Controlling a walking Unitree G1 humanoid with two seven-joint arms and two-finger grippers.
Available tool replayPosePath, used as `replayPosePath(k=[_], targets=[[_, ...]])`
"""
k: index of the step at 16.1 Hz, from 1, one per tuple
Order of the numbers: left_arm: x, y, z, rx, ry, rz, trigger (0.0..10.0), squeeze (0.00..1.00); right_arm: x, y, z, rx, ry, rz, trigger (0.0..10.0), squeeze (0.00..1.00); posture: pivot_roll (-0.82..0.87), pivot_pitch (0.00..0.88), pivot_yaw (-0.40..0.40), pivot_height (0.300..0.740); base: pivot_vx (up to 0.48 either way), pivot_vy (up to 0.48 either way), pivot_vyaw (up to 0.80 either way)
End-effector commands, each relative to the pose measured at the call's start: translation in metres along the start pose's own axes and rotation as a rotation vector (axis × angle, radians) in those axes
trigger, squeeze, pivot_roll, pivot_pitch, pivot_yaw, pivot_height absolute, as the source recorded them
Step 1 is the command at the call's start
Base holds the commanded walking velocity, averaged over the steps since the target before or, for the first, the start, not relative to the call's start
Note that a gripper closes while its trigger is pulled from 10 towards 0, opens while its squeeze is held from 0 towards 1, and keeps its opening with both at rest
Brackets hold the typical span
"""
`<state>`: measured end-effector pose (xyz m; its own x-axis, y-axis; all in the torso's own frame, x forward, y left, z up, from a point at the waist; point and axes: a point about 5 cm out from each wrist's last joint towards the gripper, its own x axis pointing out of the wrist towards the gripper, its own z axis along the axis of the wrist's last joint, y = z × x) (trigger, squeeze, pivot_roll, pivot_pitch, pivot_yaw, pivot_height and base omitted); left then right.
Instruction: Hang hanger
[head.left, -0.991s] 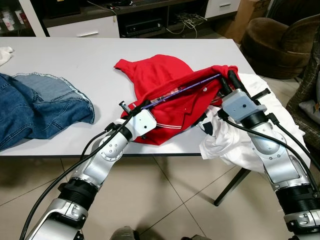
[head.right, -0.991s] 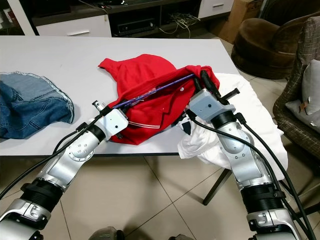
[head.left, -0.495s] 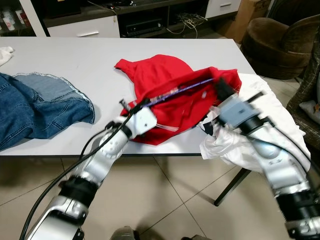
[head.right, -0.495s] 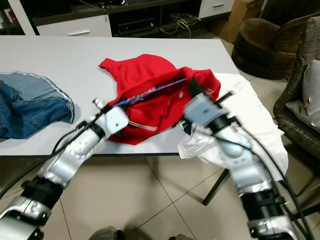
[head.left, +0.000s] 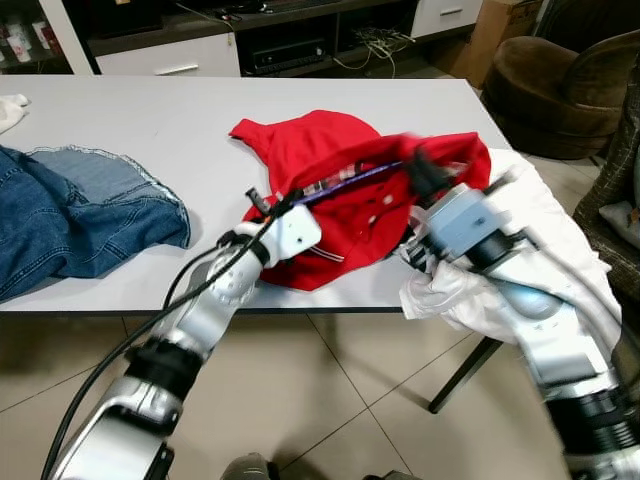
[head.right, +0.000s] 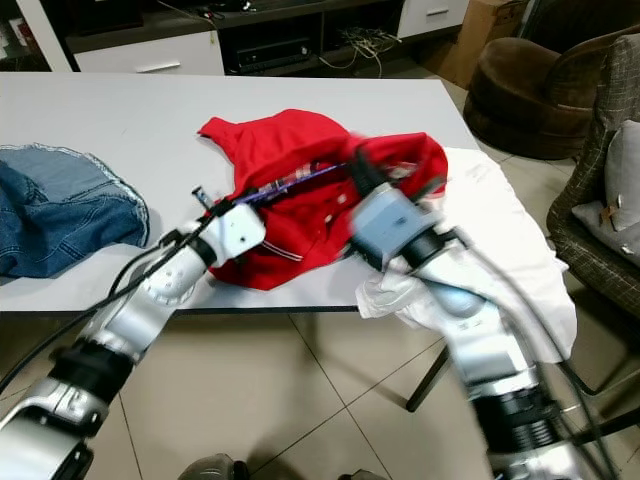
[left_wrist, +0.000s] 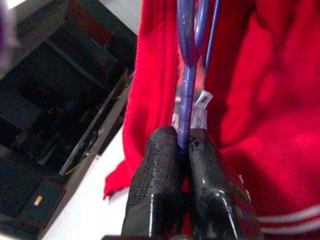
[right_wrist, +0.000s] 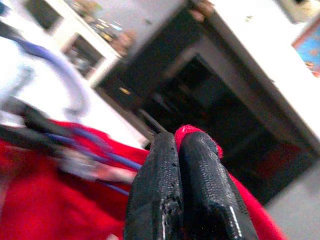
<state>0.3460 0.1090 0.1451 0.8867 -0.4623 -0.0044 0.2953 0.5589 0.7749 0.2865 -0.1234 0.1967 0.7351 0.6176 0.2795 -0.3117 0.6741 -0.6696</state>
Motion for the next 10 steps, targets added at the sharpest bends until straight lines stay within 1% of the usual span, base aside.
replayPosePath(k=[1, 3, 4, 5, 6, 7, 8, 9, 10], targets=[[0.007, 0.005, 0.008, 0.016, -0.018, -0.006, 10.0, 0.07, 0.002, 0.013, 0.005, 0.037, -0.017, 0.059, 0.0, 0.0, 0.04, 0.012, 0.02, 0.74, 0.0, 0.0, 0.0], [0.014, 0.01, 0.015, 0.017, -0.03, 0.007, 10.0, 0.07, 0.001, 0.036, 0.001, 0.084, 0.018, 0.148, 0.0, 0.0, 0.04, 0.007, 0.019, 0.74, 0.0, 0.0, 0.0], [0.016, 0.014, 0.017, 0.015, -0.035, 0.016, 10.0, 0.08, 0.0, 0.041, -0.002, 0.102, 0.031, 0.171, 0.0, 0.0, 0.04, 0.006, 0.02, 0.74, 0.0, 0.0, 0.0], [0.018, 0.017, 0.019, 0.013, -0.045, 0.022, 10.0, 0.08, -0.001, 0.045, -0.005, 0.111, 0.052, 0.18, 0.0, 0.0, 0.03, 0.005, 0.02, 0.74, 0.0, 0.0, 0.0], [0.018, 0.018, 0.021, 0.014, -0.052, 0.021, 10.0, 0.08, -0.001, 0.045, -0.007, 0.108, 0.069, 0.169, 0.0, 0.0, 0.03, 0.005, 0.02, 0.74, 0.0, 0.0, 0.0], [0.019, 0.017, 0.023, 0.019, -0.069, 0.002, 10.0, 0.07, 0.001, 0.042, -0.013, 0.095, 0.111, 0.128, 0.0, 0.0, 0.03, 0.004, 0.021, 0.74, 0.0, 0.0, 0.0], [0.019, 0.015, 0.023, 0.026, -0.073, -0.012, 10.0, 0.07, 0.003, 0.033, -0.016, 0.072, 0.139, 0.079, 9.3, 0.0, 0.03, 0.004, 0.022, 0.74, 0.0, 0.0, 0.0], [0.017, 0.013, 0.02, 0.029, -0.071, -0.026, 10.0, 0.07, 0.002, 0.028, -0.017, 0.052, 0.152, 0.079, 10.0, 0.0, 0.03, 0.004, 0.022, 0.74, 0.0, 0.0, 0.0], [0.015, 0.011, 0.017, 0.033, -0.066, -0.044, 10.0, 0.07, -0.001, 0.021, -0.015, 0.01, 0.139, 0.073, 10.0, 1.0, 0.03, 0.004, 0.022, 0.74, 0.0, 0.0, 0.0]])
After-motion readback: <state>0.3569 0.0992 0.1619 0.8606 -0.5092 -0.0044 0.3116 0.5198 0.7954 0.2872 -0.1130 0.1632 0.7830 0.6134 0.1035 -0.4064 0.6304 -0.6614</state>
